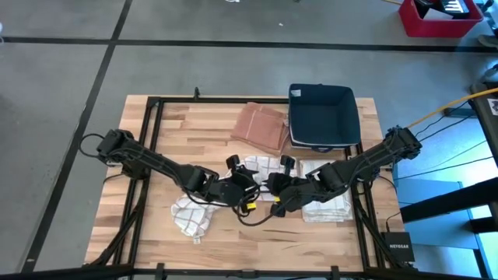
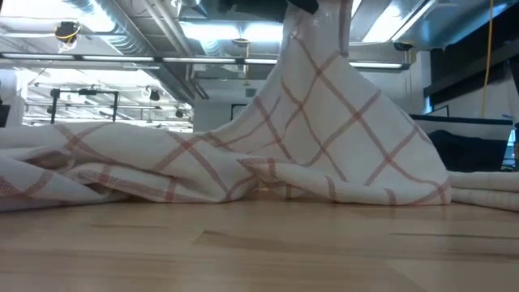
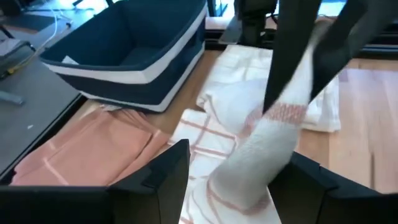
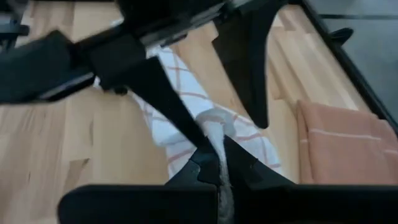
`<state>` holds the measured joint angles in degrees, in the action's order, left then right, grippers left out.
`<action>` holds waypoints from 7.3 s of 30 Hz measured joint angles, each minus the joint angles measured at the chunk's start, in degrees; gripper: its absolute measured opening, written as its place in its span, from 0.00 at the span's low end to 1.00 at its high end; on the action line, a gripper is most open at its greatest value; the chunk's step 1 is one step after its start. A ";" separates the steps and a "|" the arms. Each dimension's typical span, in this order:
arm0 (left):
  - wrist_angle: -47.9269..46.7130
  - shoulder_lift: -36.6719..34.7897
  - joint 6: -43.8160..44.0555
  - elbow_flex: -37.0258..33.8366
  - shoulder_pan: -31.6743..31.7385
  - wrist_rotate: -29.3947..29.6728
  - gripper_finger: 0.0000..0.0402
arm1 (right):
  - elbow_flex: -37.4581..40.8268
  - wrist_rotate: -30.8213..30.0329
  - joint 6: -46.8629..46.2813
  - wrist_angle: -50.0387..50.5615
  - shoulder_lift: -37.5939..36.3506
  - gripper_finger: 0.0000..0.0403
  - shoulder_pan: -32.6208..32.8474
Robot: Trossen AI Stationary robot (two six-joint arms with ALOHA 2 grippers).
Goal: Fold towel
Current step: Fold the white towel
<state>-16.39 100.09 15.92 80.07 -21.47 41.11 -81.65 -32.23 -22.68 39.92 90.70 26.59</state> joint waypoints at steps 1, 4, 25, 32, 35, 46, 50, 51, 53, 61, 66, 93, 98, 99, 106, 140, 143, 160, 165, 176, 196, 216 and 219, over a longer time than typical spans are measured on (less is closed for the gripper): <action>0.17 -0.13 -0.27 0.00 -0.03 -0.03 0.47 | 0.00 0.31 0.00 0.28 0.00 0.01 0.00; 1.55 -0.27 -1.86 0.02 -0.56 -0.01 0.45 | 0.00 -0.06 0.55 0.39 0.00 0.01 0.00; -4.59 -6.28 -7.19 0.04 -5.59 1.68 0.01 | -3.66 -1.17 2.80 12.34 -4.70 0.27 1.03; -15.70 -9.43 -0.56 0.07 -12.29 0.11 0.01 | -1.71 0.79 -3.04 19.82 -6.38 0.42 4.65; -19.51 -8.34 5.02 0.09 -15.86 -0.88 0.01 | 4.07 -0.47 -3.94 16.01 -6.34 0.43 6.07; -14.26 6.26 12.05 0.07 -25.47 -5.19 0.01 | 28.04 -0.58 -1.27 -20.95 -3.96 0.42 5.70; -13.06 11.71 9.75 0.04 -25.24 -7.95 0.01 | 28.85 -0.19 0.34 -25.37 -1.26 0.42 3.56; -13.12 12.55 9.68 0.03 -25.15 -8.83 0.01 | 28.85 -0.11 1.04 -26.56 -0.65 0.42 2.81; -13.07 13.75 9.82 0.02 -24.81 -10.50 0.02 | 28.85 0.96 3.61 -29.48 0.71 0.42 1.30; -12.88 15.00 14.12 0.02 -24.29 -12.44 0.01 | 27.57 14.70 15.39 -33.66 4.73 0.42 -7.34; -12.96 15.00 15.72 0.02 -24.44 -12.46 0.01 | 26.97 31.33 15.67 -36.99 7.99 0.42 -14.47; -14.90 14.98 19.41 0.04 -24.39 -12.42 0.01 | 25.54 39.23 -6.61 -19.30 8.69 0.42 10.96; -14.79 14.98 18.09 0.04 -24.22 -12.40 0.02 | 17.69 34.44 -4.44 -6.16 6.73 0.42 11.60; -14.72 14.98 17.52 0.04 -24.22 -12.40 0.01 | 15.95 31.92 -2.86 -2.92 6.48 0.42 11.23; -14.60 14.98 16.83 0.04 -24.22 -12.37 0.02 | 11.33 9.27 6.46 8.37 6.03 0.42 5.57; -14.48 14.98 18.60 0.04 -24.22 -12.36 0.01 | 28.28 43.13 13.86 -5.63 6.12 0.42 -16.46; -14.48 14.98 18.61 0.04 -24.22 -12.35 0.02 | 28.28 44.63 13.82 -5.11 6.13 0.42 -16.44; -14.66 14.98 18.60 0.04 -24.22 -12.35 0.02 | 26.28 44.35 13.94 -5.13 9.19 0.31 -16.44; -14.68 14.98 18.62 0.04 -24.22 -12.36 0.02 | 23.37 43.97 14.17 -2.21 9.31 0.08 -16.44; -14.96 14.25 19.20 0.04 -25.10 -12.31 0.03 | 11.61 38.19 15.32 10.17 5.25 0.05 -11.21; -44.56 9.18 40.99 0.81 -31.11 -7.99 0.01 | 24.35 9.40 -6.68 -6.94 0.26 0.05 13.56; -44.18 9.40 41.13 -0.04 -29.72 -6.91 0.02 | 34.91 18.16 -17.92 -25.14 0.31 0.39 17.99; -44.20 9.40 41.15 -0.04 -29.70 -6.91 0.01 | 34.93 15.50 -19.10 -24.49 0.31 0.39 17.44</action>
<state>-60.60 109.49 57.08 80.03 -51.18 34.20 -46.72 -16.73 -41.78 15.44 91.00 44.03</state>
